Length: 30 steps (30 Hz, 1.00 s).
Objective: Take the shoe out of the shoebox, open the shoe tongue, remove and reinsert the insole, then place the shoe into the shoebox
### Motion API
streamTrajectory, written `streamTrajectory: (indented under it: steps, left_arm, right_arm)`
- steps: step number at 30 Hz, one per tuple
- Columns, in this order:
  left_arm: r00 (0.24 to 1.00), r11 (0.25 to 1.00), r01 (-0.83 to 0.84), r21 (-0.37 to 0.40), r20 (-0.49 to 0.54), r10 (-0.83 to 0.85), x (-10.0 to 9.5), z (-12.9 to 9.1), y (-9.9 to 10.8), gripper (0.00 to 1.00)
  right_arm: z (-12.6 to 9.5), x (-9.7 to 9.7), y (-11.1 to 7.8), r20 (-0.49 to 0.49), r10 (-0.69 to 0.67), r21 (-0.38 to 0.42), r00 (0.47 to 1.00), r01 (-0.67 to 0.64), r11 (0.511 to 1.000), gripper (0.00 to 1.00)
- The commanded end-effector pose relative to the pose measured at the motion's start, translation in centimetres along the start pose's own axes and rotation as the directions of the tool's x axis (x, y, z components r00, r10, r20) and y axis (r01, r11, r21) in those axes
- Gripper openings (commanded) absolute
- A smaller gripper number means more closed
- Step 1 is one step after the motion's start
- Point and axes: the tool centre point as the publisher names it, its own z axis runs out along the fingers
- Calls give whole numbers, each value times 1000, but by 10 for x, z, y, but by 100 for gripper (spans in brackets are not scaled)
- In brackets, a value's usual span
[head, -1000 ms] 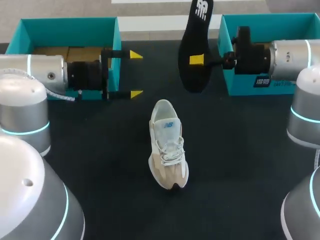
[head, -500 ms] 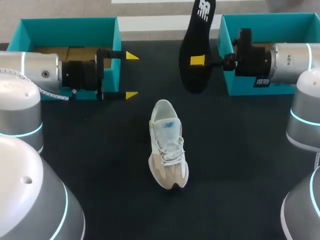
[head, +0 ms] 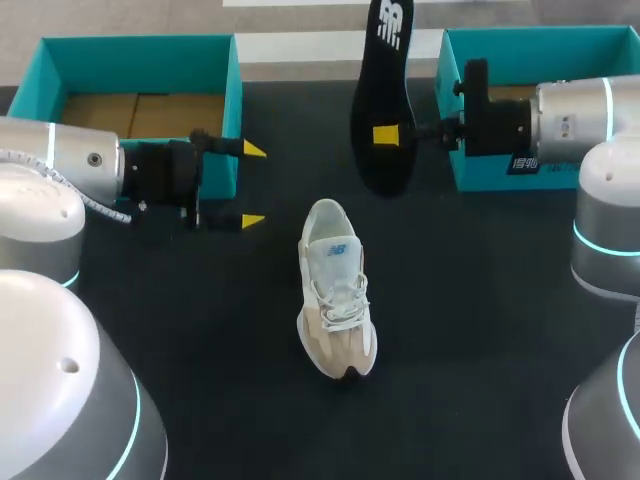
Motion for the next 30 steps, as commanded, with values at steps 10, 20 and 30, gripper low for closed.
streamTrajectory:
  steps: [10,20,30]
  left_arm:
    - [990,990,123,-69,-65,-128,41,14,2,100]
    - [975,975,136,-175,-151,-163,75,30,9,100]
    - [963,966,197,-169,-149,-222,85,51,30,100]
  right_arm:
    - [27,-21,-16,52,-81,71,995,78,994,0]
    - [27,-21,-16,52,-81,71,995,78,994,0]
    - [58,-39,-32,-17,-121,108,992,122,987,0]
